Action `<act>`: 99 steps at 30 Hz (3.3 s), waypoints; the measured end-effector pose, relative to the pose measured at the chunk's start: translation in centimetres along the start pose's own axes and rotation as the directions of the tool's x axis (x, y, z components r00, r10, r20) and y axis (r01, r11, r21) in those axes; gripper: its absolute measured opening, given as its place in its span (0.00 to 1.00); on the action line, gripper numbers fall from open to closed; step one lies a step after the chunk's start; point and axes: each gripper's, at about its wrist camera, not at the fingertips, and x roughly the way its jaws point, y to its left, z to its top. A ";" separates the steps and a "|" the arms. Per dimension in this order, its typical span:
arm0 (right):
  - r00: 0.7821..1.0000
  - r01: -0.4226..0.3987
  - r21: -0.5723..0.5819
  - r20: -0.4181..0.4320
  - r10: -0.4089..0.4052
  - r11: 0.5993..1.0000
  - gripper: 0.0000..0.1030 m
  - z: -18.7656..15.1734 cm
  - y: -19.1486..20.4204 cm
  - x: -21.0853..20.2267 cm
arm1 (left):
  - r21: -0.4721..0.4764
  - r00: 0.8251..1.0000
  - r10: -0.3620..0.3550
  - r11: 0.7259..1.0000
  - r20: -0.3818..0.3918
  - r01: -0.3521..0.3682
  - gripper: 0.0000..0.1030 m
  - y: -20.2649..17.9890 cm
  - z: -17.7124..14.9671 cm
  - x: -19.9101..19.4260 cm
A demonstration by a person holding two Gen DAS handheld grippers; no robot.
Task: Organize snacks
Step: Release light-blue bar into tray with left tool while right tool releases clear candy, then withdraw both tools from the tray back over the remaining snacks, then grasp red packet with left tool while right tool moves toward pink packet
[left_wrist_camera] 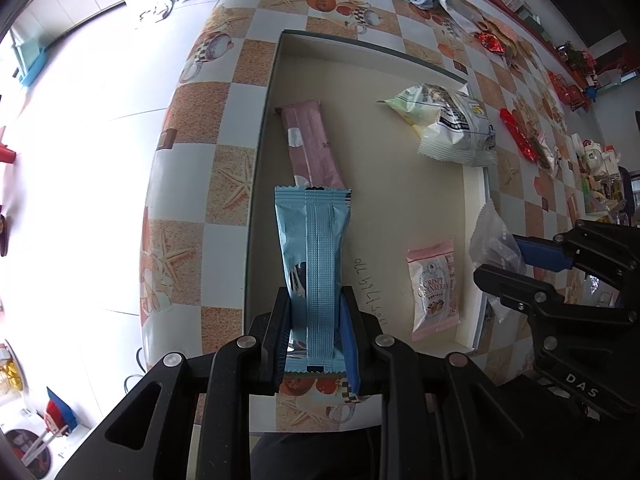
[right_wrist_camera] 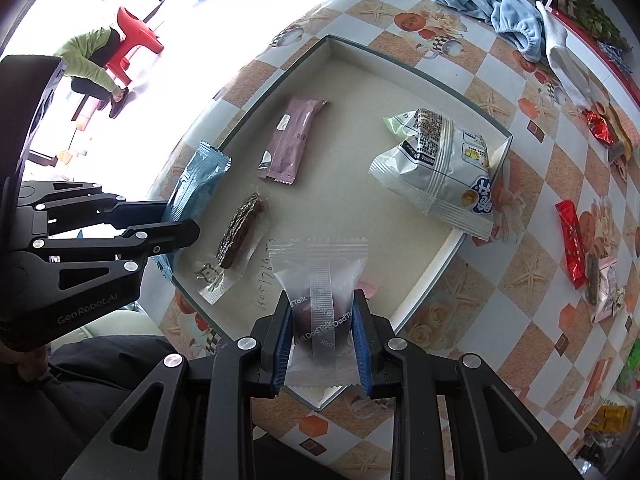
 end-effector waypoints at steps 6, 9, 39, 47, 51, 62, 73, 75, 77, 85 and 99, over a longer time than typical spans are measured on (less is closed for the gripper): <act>1.000 0.011 -0.006 0.022 -0.011 1.000 0.28 1.0 0.1 -0.6 | -0.016 1.000 -0.009 1.000 0.001 0.009 0.24 0.5 0.4 0.1; 1.000 0.014 -0.001 0.025 -0.014 1.000 0.28 1.4 0.0 -0.7 | 0.003 1.000 -0.011 1.000 -0.005 0.011 0.24 0.1 0.7 0.2; 0.997 0.052 0.023 0.048 -0.053 0.998 0.29 2.8 -0.2 -2.0 | 0.074 1.000 -0.011 0.997 0.001 0.011 0.37 -1.6 2.5 0.4; 0.996 0.060 0.061 0.068 -0.064 0.996 0.61 2.8 -0.8 -2.4 | 0.090 1.000 -0.001 0.996 0.015 0.000 0.54 -2.2 2.5 0.2; 0.995 0.057 0.073 0.078 -0.062 0.996 0.61 2.4 -1.1 -2.7 | 0.090 1.000 0.003 0.996 0.013 -0.005 0.54 -2.7 2.5 0.3; 0.996 0.061 0.252 0.046 -0.075 0.966 0.61 -2.8 -6.7 -3.3 | 0.160 1.000 0.001 0.987 0.018 -0.004 0.54 -8.0 3.1 0.7; 0.997 0.071 0.493 -0.013 -0.074 0.867 0.61 -11.2 -16.8 -3.6 | 0.315 0.999 0.011 0.949 -0.037 0.001 0.54 -17.0 2.5 2.1; 0.998 0.063 0.531 -0.036 -0.051 0.845 0.61 -12.6 -17.9 -3.1 | 0.341 0.999 0.017 0.940 -0.051 0.001 0.56 -18.4 2.2 2.4; 0.998 0.060 0.557 -0.059 -0.033 0.828 0.61 -13.8 -18.8 -2.5 | 0.369 0.997 0.025 0.929 -0.066 0.001 0.61 -19.7 1.8 2.8; 0.996 0.042 0.563 -0.084 0.007 0.826 0.61 -16.0 -20.5 -1.5 | 0.458 0.990 0.071 0.889 -0.125 -0.006 0.65 -23.8 0.6 4.3; 0.997 0.015 0.641 -0.066 0.036 0.767 0.61 -21.5 -26.9 -2.2 | 0.307 0.982 0.041 0.951 -0.185 0.018 0.67 -27.4 5.1 7.0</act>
